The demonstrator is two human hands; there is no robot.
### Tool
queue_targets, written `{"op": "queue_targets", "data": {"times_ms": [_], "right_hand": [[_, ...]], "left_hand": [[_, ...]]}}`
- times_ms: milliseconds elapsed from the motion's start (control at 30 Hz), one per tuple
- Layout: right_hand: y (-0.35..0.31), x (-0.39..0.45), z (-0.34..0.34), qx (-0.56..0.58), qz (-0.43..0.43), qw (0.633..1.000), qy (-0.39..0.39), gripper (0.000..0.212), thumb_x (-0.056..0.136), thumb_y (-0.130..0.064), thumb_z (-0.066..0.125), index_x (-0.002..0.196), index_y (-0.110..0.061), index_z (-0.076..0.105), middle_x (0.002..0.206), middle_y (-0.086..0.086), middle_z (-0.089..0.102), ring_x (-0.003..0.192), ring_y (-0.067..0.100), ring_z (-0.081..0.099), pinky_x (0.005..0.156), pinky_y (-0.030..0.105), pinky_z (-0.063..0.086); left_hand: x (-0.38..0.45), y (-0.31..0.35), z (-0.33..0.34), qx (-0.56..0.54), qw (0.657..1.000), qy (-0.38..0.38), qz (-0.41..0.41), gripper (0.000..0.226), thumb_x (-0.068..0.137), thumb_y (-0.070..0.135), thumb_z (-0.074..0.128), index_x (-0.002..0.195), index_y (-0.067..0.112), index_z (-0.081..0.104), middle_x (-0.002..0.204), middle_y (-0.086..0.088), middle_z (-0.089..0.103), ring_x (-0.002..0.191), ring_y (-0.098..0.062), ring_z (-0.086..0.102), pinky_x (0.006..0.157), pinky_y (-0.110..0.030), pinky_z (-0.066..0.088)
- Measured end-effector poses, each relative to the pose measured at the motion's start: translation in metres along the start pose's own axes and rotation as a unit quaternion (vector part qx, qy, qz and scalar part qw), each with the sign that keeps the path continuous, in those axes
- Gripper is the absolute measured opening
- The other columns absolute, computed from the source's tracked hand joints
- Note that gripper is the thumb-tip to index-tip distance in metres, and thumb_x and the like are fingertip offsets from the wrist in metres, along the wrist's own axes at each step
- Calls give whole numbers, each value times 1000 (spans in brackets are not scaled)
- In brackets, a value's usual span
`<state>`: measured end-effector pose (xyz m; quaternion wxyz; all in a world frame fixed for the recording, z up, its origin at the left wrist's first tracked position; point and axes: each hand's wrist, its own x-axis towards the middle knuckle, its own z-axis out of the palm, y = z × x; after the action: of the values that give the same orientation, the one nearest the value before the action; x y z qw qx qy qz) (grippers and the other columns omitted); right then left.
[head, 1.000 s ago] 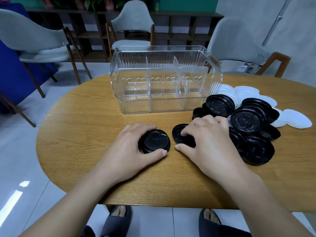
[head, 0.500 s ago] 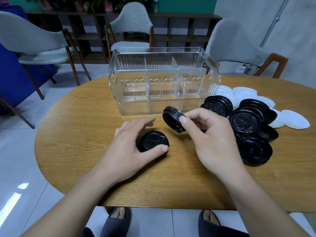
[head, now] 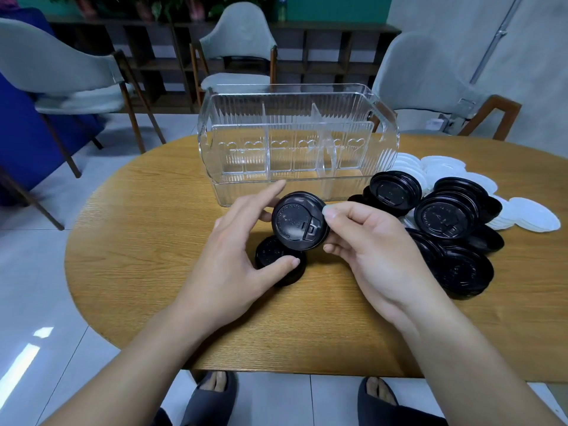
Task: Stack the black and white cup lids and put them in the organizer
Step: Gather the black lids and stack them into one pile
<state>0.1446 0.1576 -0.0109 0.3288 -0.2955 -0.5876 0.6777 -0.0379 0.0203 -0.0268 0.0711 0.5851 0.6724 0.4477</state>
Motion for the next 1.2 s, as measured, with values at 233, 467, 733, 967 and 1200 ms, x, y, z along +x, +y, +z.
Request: {"op": "queue_targets", "data": {"times_ms": [233, 467, 733, 967, 1200], "right_hand": [[2, -2, 2, -19, 3, 1000, -15, 20, 109, -22, 66, 111, -9, 81, 110, 13, 82, 97, 18, 69, 94, 40, 54], [-1, -8, 9, -187, -127, 973, -39, 45, 99, -20, 82, 141, -28, 69, 135, -14, 73, 118, 9, 75, 101, 32, 60], [3, -5, 10, -280, -156, 945, -68, 55, 95, -24, 85, 147, -30, 68, 140, -18, 70, 133, 4, 64, 109, 32, 55], [3, -2, 10, -314, -144, 936, -65, 57, 90, -40, 88, 144, -35, 70, 135, -23, 71, 126, 6, 66, 98, 34, 57], [7, -4, 12, -339, -169, 924, -49, 62, 84, -46, 93, 141, -35, 71, 132, -23, 70, 115, 9, 65, 90, 28, 55]], "left_hand": [[1, -4, 0, -4, 1000, 27, 7, 77, 87, 26, 95, 155, 29, 60, 140, 17, 64, 132, -14, 62, 117, -35, 47], [-4, -4, -3, -4, 999, 46, -2, 69, 85, 31, 96, 147, 29, 67, 127, 13, 68, 121, -13, 65, 107, -21, 47], [-6, -10, -10, -6, 999, 49, -13, 67, 84, 50, 93, 144, 29, 72, 120, 15, 71, 116, -13, 68, 103, -24, 50], [-7, -16, -12, 5, 999, 37, -3, 75, 80, 57, 92, 146, 29, 72, 121, 14, 72, 114, -14, 69, 102, -23, 51], [-6, -18, -12, 36, 999, 22, 8, 81, 81, 61, 86, 152, 27, 69, 123, 16, 70, 108, 5, 63, 93, -11, 44]]}}
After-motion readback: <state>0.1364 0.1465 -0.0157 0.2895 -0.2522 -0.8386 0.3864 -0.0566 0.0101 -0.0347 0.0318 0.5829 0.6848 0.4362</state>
